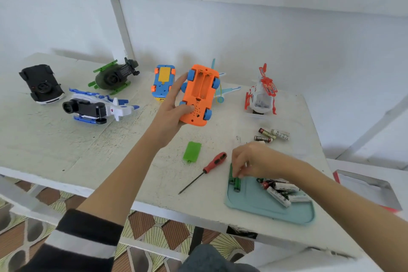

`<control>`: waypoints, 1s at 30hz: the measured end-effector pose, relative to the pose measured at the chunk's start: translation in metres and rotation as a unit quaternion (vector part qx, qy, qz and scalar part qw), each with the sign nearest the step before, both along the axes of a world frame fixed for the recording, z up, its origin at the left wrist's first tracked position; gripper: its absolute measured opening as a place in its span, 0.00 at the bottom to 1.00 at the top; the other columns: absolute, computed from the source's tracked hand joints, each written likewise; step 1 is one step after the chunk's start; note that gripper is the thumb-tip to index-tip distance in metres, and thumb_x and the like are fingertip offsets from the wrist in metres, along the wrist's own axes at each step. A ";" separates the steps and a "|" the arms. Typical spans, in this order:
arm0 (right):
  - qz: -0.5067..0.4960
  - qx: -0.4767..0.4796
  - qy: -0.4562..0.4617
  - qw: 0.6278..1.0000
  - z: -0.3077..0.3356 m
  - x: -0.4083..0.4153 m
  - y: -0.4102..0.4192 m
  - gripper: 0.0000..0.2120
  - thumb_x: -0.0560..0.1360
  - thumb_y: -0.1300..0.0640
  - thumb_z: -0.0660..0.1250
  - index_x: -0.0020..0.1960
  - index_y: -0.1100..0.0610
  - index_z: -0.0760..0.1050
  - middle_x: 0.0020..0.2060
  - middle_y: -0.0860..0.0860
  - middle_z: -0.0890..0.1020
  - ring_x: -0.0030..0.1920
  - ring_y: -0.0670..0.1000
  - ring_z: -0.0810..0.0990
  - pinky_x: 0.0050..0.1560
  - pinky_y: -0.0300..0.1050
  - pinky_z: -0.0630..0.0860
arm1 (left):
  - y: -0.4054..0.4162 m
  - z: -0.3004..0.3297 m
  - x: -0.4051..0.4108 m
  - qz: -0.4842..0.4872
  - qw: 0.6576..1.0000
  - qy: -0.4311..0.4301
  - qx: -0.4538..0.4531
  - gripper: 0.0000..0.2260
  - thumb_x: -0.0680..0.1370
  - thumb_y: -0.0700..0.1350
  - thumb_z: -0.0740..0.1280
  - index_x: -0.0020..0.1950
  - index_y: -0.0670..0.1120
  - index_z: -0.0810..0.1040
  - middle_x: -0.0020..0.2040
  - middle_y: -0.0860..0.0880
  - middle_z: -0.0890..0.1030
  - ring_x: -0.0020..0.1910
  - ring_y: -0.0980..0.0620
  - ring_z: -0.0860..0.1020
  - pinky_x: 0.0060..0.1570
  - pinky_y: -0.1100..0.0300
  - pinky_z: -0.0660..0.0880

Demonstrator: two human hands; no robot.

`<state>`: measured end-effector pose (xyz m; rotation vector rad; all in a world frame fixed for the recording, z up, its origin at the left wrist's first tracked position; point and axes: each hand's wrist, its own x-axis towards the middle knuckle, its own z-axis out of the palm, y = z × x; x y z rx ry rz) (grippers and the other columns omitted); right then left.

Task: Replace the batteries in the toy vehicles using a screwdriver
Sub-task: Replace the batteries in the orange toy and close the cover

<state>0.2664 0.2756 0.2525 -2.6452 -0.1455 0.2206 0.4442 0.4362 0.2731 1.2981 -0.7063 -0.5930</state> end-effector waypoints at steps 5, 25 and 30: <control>-0.030 -0.045 0.020 0.998 -0.004 -0.020 -0.005 0.11 0.69 0.63 0.72 0.50 0.53 0.83 0.43 0.48 0.77 0.43 0.46 0.71 0.47 0.39 0.68 | -0.014 -0.002 -0.008 -0.019 1.000 -0.003 0.000 0.34 0.73 0.35 0.64 0.75 0.59 0.63 0.76 0.53 0.62 0.64 0.49 0.77 0.49 0.51 0.80; -0.173 0.102 -0.185 0.962 0.064 -0.009 -0.019 0.07 0.71 0.66 0.70 0.49 0.59 0.82 0.41 0.50 0.79 0.42 0.47 0.76 0.45 0.37 0.72 | -0.020 0.005 -0.023 -0.020 1.000 -0.009 0.019 0.32 0.79 0.27 0.57 0.76 0.56 0.60 0.53 0.69 0.80 0.52 0.56 0.82 0.48 0.52 0.81; -0.226 0.169 -0.257 0.924 0.099 0.016 -0.025 0.10 0.71 0.68 0.69 0.45 0.53 0.79 0.43 0.53 0.77 0.43 0.54 0.77 0.47 0.46 0.77 | -0.021 0.010 -0.030 -0.029 0.999 -0.018 0.015 0.32 0.79 0.27 0.57 0.76 0.54 0.59 0.49 0.71 0.80 0.51 0.58 0.82 0.48 0.55 0.81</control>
